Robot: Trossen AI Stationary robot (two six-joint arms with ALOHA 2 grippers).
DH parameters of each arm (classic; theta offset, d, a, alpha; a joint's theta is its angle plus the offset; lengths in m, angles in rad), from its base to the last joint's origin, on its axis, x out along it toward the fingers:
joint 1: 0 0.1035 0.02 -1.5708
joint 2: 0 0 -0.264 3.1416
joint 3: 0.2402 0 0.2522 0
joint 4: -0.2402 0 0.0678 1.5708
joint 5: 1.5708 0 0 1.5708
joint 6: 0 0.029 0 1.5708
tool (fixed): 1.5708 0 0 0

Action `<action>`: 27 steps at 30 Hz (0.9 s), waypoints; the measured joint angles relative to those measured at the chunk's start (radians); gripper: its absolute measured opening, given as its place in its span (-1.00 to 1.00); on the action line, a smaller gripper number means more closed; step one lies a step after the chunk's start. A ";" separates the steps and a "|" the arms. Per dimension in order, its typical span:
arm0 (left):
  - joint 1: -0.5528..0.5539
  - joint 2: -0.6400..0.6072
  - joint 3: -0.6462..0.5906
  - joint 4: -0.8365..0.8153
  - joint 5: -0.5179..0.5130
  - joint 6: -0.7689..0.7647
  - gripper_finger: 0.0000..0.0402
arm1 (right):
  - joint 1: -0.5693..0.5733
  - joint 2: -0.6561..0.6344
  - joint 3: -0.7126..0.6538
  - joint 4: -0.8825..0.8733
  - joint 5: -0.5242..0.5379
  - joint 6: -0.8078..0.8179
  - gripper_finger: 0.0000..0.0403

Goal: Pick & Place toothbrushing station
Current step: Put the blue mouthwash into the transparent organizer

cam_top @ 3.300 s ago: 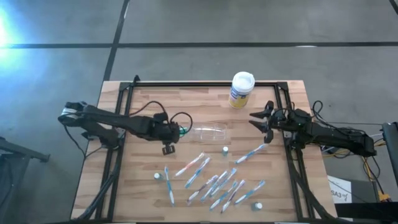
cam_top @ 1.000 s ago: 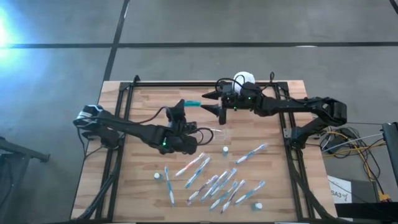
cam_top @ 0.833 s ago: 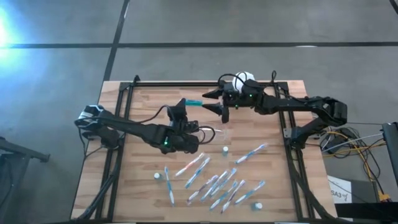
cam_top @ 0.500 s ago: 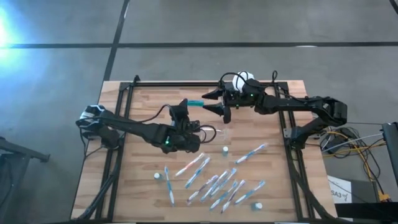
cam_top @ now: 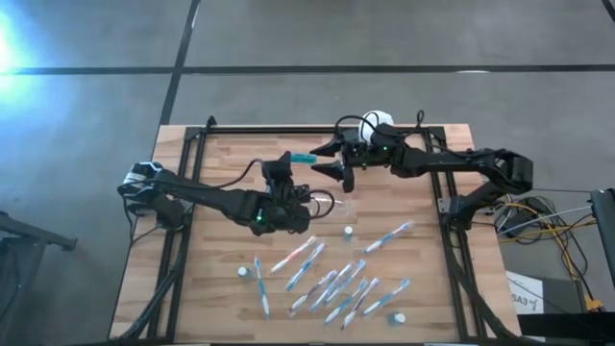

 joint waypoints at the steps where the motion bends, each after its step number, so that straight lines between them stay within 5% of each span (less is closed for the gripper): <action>1: 0.001 0.000 0.000 0.000 0.010 0.000 -0.53 | 0.000 0.003 0.000 0.004 0.000 0.000 0.18; 14: 0.007 0.000 -0.003 0.028 0.038 0.001 -0.53 | 0.000 0.005 0.000 0.026 -0.008 -0.015 0.11; 27: 0.009 0.000 -0.005 0.070 0.054 0.021 -0.53 | -0.001 0.005 0.000 0.037 -0.017 -0.053 -0.54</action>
